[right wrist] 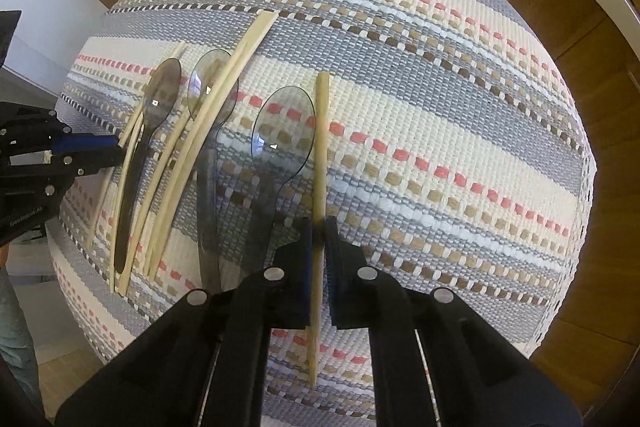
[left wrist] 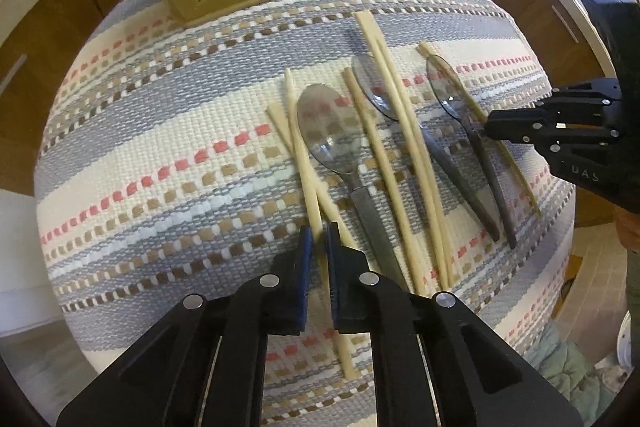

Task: Organize utensils
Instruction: 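Grasp a wooden chopstick with the left tool while the right tool grasps another chopstick, then carry both chopsticks into the basket and open both tools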

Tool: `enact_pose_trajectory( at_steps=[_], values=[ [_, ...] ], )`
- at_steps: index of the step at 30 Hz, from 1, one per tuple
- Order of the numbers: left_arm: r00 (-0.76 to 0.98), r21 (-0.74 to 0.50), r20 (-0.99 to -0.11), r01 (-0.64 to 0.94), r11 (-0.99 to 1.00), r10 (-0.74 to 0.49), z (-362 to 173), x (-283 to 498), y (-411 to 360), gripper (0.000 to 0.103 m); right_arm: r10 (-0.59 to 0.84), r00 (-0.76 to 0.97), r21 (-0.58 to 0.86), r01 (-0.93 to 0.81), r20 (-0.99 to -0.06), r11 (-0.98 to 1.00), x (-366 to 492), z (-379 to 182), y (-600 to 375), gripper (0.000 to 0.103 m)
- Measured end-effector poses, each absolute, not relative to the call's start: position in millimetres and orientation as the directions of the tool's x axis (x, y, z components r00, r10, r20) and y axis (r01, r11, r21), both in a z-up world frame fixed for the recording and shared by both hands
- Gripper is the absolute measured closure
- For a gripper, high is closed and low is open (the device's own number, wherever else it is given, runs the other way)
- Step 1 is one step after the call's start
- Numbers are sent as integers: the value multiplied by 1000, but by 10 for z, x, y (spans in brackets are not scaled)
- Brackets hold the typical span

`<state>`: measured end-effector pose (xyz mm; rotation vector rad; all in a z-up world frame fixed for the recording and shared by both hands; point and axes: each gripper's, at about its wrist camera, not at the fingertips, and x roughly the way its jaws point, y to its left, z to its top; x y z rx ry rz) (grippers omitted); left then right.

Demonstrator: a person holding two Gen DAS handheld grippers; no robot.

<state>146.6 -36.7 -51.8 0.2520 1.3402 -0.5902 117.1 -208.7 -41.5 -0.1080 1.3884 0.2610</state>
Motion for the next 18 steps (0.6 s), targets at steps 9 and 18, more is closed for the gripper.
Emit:
enact_pose_trajectory(
  at_steps=[9,18],
  values=[
    [212,-156,-938,452,878,-276,-273,1414,123,99,159,190,112,-236,-969,965,1133,-302,-2306,98],
    [422,-264,-781,446,855,-461,529,1265,463,99,274,424,154,-297,-863,943,945,537,-2520,98]
  ],
)
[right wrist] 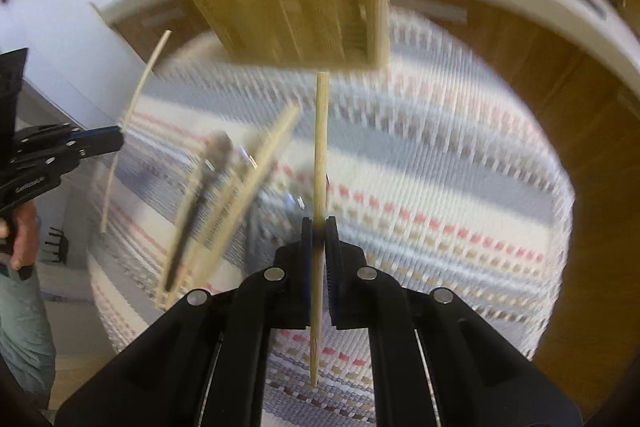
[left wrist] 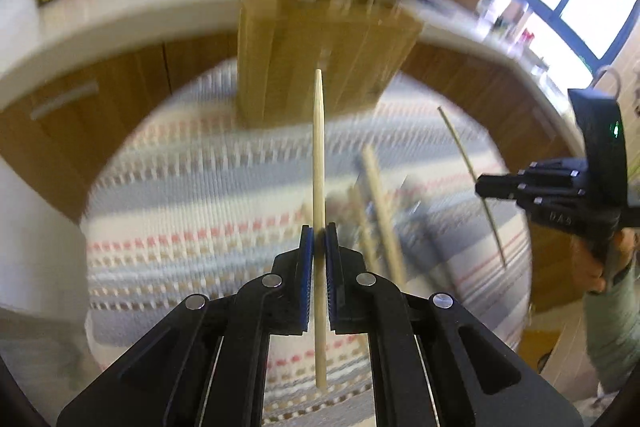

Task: Organize utensils
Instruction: 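Carry both chopsticks into the basket and open both tools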

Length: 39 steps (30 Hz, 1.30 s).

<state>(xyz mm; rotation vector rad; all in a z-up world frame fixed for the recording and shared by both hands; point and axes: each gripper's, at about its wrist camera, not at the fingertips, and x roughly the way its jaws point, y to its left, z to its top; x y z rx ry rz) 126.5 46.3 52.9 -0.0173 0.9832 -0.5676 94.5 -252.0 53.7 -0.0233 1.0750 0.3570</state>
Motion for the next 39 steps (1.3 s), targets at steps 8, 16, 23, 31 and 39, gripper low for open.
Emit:
enact_pose_trajectory(
  at_steps=[8,16,23,31,39],
  values=[
    [606,-309,-558,482,820,-567,1383,1255,302,99,322,673,87,-359,-666,929,931,1520,-2478,98],
    [767,-296,-358,448,844,-533,1831,1542,197,99,345,798,83,-352,-495,932,1247,1952,-2453,98],
    [841,-233,-313,382,894,-441,1775,1911,-15,99,333,872,100,-319,-359,943,1642,2023,-2476,98],
    [865,-294,-212,388,874,-455,1357,2387,19,99,319,906,155,-286,-277,946,2086,1733,-2542,98],
    [850,-331,-221,396,856,-478,1005,2647,9,99,264,927,106,-244,-267,964,2364,1354,-2473,98]
  ],
)
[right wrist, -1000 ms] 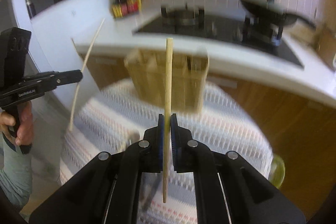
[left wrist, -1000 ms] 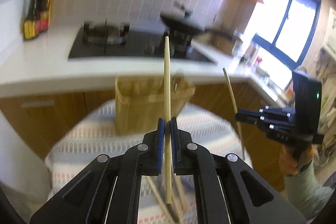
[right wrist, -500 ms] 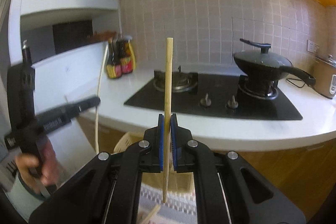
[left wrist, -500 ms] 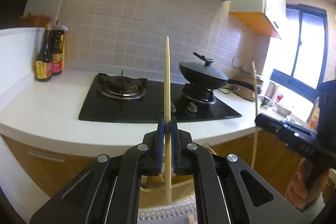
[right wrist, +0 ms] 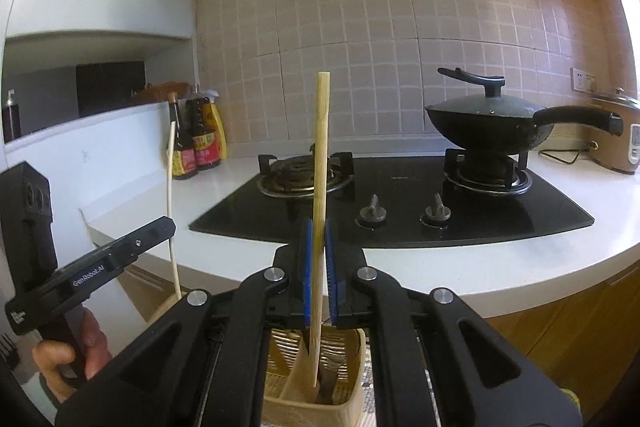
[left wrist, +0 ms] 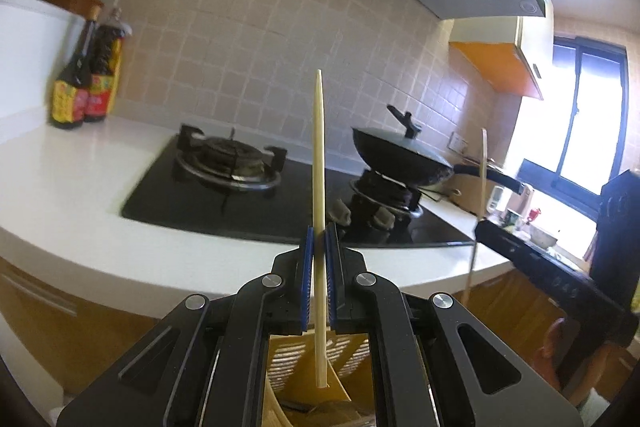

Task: Organize utensils
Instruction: 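Carry both chopsticks into the basket and open both tools, then grasp a clear spoon with the left tool while the right tool grasps another clear spoon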

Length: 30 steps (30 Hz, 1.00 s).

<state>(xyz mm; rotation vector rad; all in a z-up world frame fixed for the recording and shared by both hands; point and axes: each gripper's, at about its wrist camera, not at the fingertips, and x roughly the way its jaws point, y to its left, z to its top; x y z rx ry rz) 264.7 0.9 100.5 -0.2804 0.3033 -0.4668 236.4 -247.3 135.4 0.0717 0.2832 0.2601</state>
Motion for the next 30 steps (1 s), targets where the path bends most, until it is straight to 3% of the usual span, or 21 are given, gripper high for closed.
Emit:
enact_pose_trajectory(
  at_steps=[10,14,21,27,30],
  values=[
    [870,-254,-212,392,884,-446,855,2599,-82,98,262,912,77,-251,-315,965,2401,1100,-2440,98],
    [878,-240,-200,386,891,-434,857,2482,-59,77,286,899,79,-276,-331,958,2287,1082,-2460,94],
    [878,-229,-201,389,892,-434,999,2190,53,64,316,887,116,-294,-338,949,1935,1184,-2588,92],
    [880,-211,-189,397,893,-436,1211,1861,133,63,357,869,134,-331,-342,934,1604,1344,-2617,92],
    [877,-204,-184,407,890,-443,1311,1690,160,55,385,853,161,-350,-352,923,1462,1412,-2625,92]
  ],
)
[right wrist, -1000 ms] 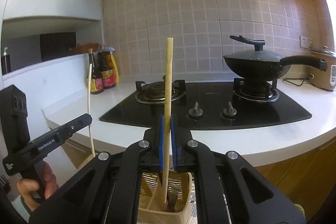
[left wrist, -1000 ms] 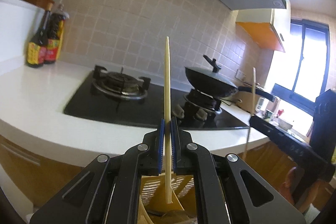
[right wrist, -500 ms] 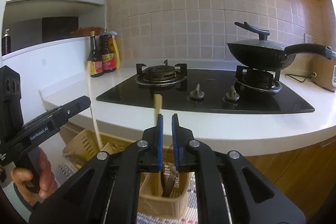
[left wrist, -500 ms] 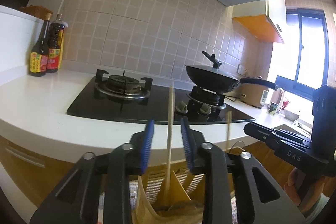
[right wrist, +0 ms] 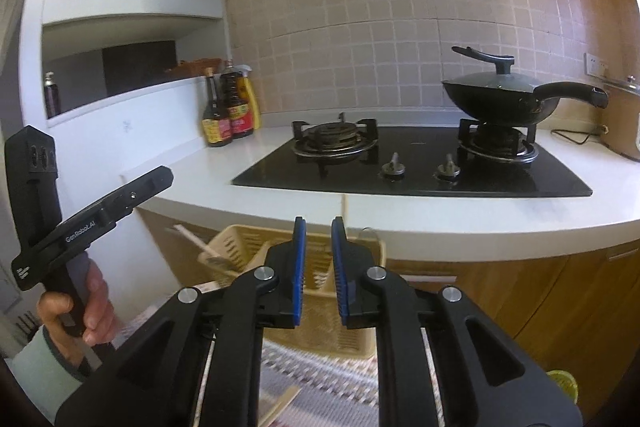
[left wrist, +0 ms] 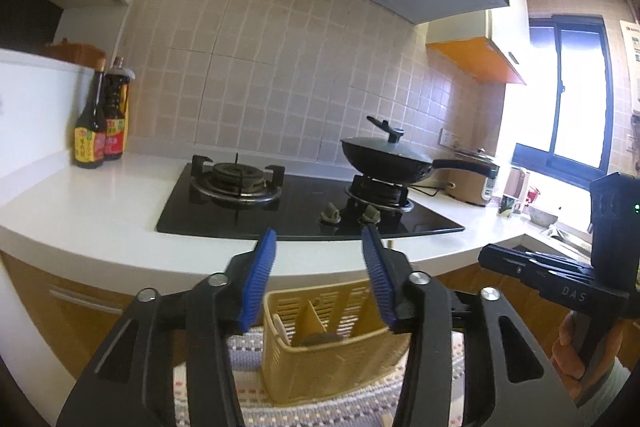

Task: Organize utensils
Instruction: 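Grasp a clear spoon with the left tool while the right tool grasps another clear spoon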

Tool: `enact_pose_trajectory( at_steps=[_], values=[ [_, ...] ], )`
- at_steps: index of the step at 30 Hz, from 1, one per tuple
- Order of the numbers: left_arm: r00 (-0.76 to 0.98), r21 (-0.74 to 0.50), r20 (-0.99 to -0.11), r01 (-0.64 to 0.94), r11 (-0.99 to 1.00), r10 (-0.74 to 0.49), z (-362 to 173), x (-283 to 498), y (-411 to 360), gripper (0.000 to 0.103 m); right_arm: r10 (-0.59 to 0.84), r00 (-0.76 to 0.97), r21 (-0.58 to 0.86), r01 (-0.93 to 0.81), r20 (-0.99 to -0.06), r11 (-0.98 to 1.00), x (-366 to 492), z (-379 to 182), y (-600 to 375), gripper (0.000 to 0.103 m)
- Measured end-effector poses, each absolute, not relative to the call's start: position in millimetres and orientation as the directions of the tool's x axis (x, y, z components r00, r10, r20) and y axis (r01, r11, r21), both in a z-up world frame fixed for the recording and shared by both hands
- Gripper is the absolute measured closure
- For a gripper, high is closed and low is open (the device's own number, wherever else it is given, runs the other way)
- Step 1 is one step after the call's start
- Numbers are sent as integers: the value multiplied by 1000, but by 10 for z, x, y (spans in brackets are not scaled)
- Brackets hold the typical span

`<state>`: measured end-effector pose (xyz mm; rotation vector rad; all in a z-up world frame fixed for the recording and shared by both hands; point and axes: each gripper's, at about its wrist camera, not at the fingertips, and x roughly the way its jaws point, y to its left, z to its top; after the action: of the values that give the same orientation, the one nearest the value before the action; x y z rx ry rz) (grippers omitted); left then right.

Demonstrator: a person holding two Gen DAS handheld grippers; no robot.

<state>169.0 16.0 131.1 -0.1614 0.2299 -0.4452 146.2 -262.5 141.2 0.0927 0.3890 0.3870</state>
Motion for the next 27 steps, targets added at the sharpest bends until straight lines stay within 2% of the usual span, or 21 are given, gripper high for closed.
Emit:
enact_pose_trajectory(
  at_steps=[2,6,11,16,19,22,24,26,27],
  values=[
    [873,-208,-193,411,888,-449,1353,1577,182,51,394,842,183,-349,-370,919,1372,1424,-2635,92],
    [862,-216,-282,370,903,-421,1315,1377,214,36,397,810,218,-333,-432,917,1152,1356,-2671,91],
    [790,-225,-443,360,905,-425,1059,1225,221,36,401,738,254,-311,-543,916,959,1101,-2656,91],
    [644,-188,-676,321,928,-360,549,1180,153,36,405,655,292,-281,-638,914,832,766,-2627,91],
    [542,-217,-759,312,925,-361,204,1163,150,36,409,605,321,-255,-683,912,783,527,-2603,91],
    [482,-241,-793,313,918,-373,-15,1132,125,38,404,553,334,-227,-729,915,764,314,-2557,91],
    [455,-254,-801,332,908,-390,-97,1093,77,41,403,512,337,-221,-758,915,761,183,-2503,86],
    [425,-258,-808,367,894,-408,-144,1059,-8,42,382,500,316,-214,-777,924,753,117,-2466,62],
    [411,-258,-812,384,886,-415,-156,1043,-43,42,368,509,305,-206,-778,930,738,108,-2455,57]
  ],
)
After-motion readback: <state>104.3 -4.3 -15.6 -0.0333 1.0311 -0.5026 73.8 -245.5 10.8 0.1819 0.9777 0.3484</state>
